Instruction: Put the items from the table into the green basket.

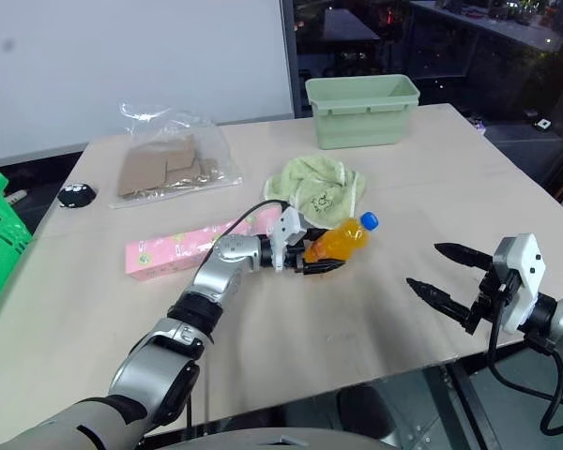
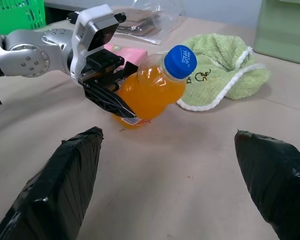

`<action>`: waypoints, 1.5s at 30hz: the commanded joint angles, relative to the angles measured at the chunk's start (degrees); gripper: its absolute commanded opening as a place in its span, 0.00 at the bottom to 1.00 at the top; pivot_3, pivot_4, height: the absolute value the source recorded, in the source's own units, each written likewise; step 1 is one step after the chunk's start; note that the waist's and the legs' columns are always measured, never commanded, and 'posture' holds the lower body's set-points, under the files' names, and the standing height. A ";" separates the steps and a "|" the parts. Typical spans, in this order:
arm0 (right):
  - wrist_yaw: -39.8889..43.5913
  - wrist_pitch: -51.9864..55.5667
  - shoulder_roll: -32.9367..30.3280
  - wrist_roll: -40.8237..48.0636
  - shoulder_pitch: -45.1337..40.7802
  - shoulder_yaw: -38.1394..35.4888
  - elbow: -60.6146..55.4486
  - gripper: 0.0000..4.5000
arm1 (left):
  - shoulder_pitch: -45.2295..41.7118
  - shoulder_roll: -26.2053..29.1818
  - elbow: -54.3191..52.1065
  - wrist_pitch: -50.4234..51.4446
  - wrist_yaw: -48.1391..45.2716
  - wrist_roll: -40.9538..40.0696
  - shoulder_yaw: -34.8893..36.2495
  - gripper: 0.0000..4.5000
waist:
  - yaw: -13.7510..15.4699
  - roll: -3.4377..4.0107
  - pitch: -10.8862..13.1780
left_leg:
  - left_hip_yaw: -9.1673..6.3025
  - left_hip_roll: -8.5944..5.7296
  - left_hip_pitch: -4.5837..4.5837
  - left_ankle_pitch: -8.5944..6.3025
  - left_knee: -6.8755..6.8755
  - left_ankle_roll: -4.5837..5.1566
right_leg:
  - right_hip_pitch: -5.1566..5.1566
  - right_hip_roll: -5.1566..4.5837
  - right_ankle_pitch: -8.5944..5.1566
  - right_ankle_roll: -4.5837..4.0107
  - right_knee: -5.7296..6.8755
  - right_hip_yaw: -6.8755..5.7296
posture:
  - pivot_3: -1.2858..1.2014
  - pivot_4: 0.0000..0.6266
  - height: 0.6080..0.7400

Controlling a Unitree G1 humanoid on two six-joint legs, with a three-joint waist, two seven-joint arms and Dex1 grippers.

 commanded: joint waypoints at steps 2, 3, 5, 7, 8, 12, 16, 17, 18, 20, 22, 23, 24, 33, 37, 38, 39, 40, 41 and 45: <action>0.03 0.12 0.07 3.63 -1.55 -2.45 -2.23 1.00 | -0.55 -0.55 -4.58 1.86 2.35 -2.48 3.41 0.70 | -0.53 -0.01 0.01 | -0.01 0.00 -0.01 0.00 0.00 0.00 | 0.00 0.00 0.01 0.02 0.00 0.00 | 0.39 0.01 1.00; 0.26 0.34 -0.05 4.29 -2.17 -2.20 -2.03 1.00 | -0.44 -0.53 -6.89 3.25 3.69 -3.44 4.72 0.70 | -0.70 -0.03 0.02 | -0.02 0.00 -0.02 0.00 0.00 0.00 | 0.00 0.00 0.02 0.03 0.00 0.00 | 0.40 0.01 1.00; 0.87 0.74 -0.46 5.06 -3.79 -1.22 -1.37 1.00 | -0.18 -0.18 -11.55 5.71 6.94 -4.81 7.20 0.70 | -1.00 -0.03 0.08 | -0.05 0.00 -0.03 0.00 -0.01 0.00 | -0.02 -0.01 0.03 0.05 0.00 0.00 | 0.40 0.01 1.00; 2.06 1.21 -0.95 5.56 -6.19 0.29 -0.51 1.00 | -0.05 0.44 -17.15 9.94 12.46 -5.77 10.24 0.70 | -1.09 -0.08 0.18 | -0.17 0.06 -0.02 0.00 -0.01 0.00 | -0.05 0.01 0.08 0.14 0.01 0.02 | 0.41 0.01 1.00; 2.66 1.41 -1.21 5.63 -7.30 0.86 -0.09 1.00 | -0.02 0.67 -19.59 12.17 14.50 -6.55 11.54 0.70 | -1.05 -0.08 0.18 | -0.18 0.05 -0.02 0.00 -0.01 0.00 | -0.05 0.02 0.08 0.15 0.01 0.01 | 0.41 0.01 1.00; 3.56 2.61 -0.36 7.68 -17.18 4.67 3.37 1.00 | -0.70 3.51 -28.37 19.90 24.36 -7.62 17.93 0.70 | -0.87 -0.06 0.18 | -0.19 0.05 0.03 0.00 -0.02 0.01 | -0.02 0.03 0.09 0.16 0.03 -0.03 | 0.44 0.00 1.00; 4.49 3.57 1.98 7.62 -26.22 10.15 6.77 1.00 | -0.23 9.12 -33.79 24.25 31.40 -7.48 24.65 0.70 | -0.10 -0.10 0.21 | -0.30 0.02 0.01 0.01 -0.02 0.01 | -0.01 0.03 0.10 0.16 0.04 -0.08 | 0.48 0.00 1.00; 4.77 3.60 2.41 7.25 -27.45 11.13 7.44 1.00 | 0.07 10.44 -34.70 24.90 32.60 -7.24 25.68 0.70 | 0.29 -0.12 0.22 | -0.37 0.03 0.04 0.01 -0.04 0.01 | -0.02 0.03 0.10 0.16 0.05 -0.10 | 0.48 0.00 1.00; 5.03 3.67 2.98 6.16 -29.31 13.03 8.53 1.00 | 0.69 13.38 -35.86 26.19 34.11 -6.25 27.44 0.70 | 1.06 -0.12 0.22 | -0.40 0.04 0.02 0.01 -0.07 0.01 | -0.03 0.05 0.11 0.15 0.06 -0.12 | 0.49 0.00 1.00; 5.55 3.59 3.95 3.98 -32.50 16.33 10.77 1.00 | 1.39 18.29 -37.34 28.60 37.85 -5.28 32.07 0.70 | 2.35 -0.14 0.23 | -0.41 0.04 0.03 0.01 -0.15 0.01 | -0.07 0.05 0.17 0.03 0.10 -0.14 | 0.51 0.00 1.00; 7.02 3.38 5.01 3.56 -34.88 18.27 12.35 1.00 | 1.94 21.91 -38.12 30.61 40.92 -6.20 37.24 0.70 | 3.94 -0.16 0.24 | -0.49 0.04 0.01 0.01 -0.33 0.01 | -0.23 0.05 0.24 -0.07 0.12 -0.14 | 0.53 0.00 1.00; 7.48 3.39 5.69 3.73 -36.08 18.79 13.11 1.00 | 2.62 23.88 -38.44 30.57 42.24 -5.46 39.17 0.70 | 4.73 -0.18 0.25 | -0.49 0.04 -0.03 0.01 -0.35 0.01 | -0.30 0.05 0.24 -0.08 0.13 -0.14 | 0.54 0.00 1.00; 8.15 3.30 6.14 3.79 -37.09 19.19 13.85 1.00 | 3.41 25.53 -38.79 30.26 43.18 -4.82 40.72 0.70 | 5.90 -0.22 0.28 | -0.50 0.04 -0.09 0.01 -0.40 0.01 | -0.37 0.04 0.24 -0.08 0.16 -0.15 | 0.54 0.00 1.00; 13.45 2.31 10.02 2.30 -43.70 23.07 18.47 1.00 | 9.63 33.77 -37.34 32.70 51.94 -0.90 51.25 0.70 | 16.31 -0.49 0.18 | -0.26 0.02 -0.14 -0.01 -0.55 -0.11 | -0.45 -0.02 0.25 -0.16 0.08 -0.36 | 0.58 0.00 1.00; 14.05 2.67 11.13 1.92 -44.71 23.58 18.30 1.00 | 11.00 36.68 -32.01 31.16 52.85 0.17 53.20 0.70 | 18.40 -0.67 0.09 | -0.29 0.02 -0.13 0.08 -0.53 -0.28 | -0.44 -0.03 0.25 -0.20 0.06 -0.44 | 0.58 0.00 1.00; 14.02 2.72 11.24 1.72 -44.79 23.64 18.06 1.00 | 11.16 37.25 -30.43 30.80 52.44 0.26 52.77 0.70 | 18.65 -0.74 0.04 | -0.33 0.02 -0.13 0.12 -0.53 -0.34 | -0.42 -0.03 0.24 -0.23 0.05 -0.50 | 0.58 0.00 1.00; 13.72 2.81 11.43 1.57 -44.96 23.64 17.81 1.00 | 11.07 37.63 -28.37 30.03 52.23 0.42 52.24 0.70 | 18.84 -0.75 0.03 | -0.33 0.02 -0.13 0.14 -0.53 -0.39 | -0.41 -0.03 0.20 -0.31 0.05 -0.52 | 0.58 0.00 1.00; 12.29 2.32 11.95 0.74 -45.28 23.51 17.57 1.00 | 10.97 38.16 -25.62 28.88 51.65 0.80 51.27 0.70 | 18.97 -0.76 0.03 | -0.34 0.02 -0.12 0.13 -0.53 -0.51 | -0.40 -0.04 0.19 -0.36 0.04 -0.54 | 0.58 0.00 1.00; 11.02 1.50 12.35 -0.39 -45.50 23.41 17.30 1.00 | 10.66 38.57 -22.73 27.98 50.79 0.94 50.27 0.70 | 19.03 -0.76 0.02 | -0.33 0.03 -0.12 0.14 -0.54 -0.56 | -0.40 -0.04 0.19 -0.41 0.04 -0.55 | 0.57 0.00 1.00; 8.29 0.83 12.35 -2.67 -45.19 22.74 16.20 1.00 | 8.54 40.69 -11.08 22.20 49.93 2.51 47.07 0.70 | 19.03 -0.80 -0.03 | -0.32 0.10 -0.08 0.22 -0.57 -0.71 | -0.43 -0.01 0.27 -0.60 0.06 -0.68 | 0.56 0.00 1.00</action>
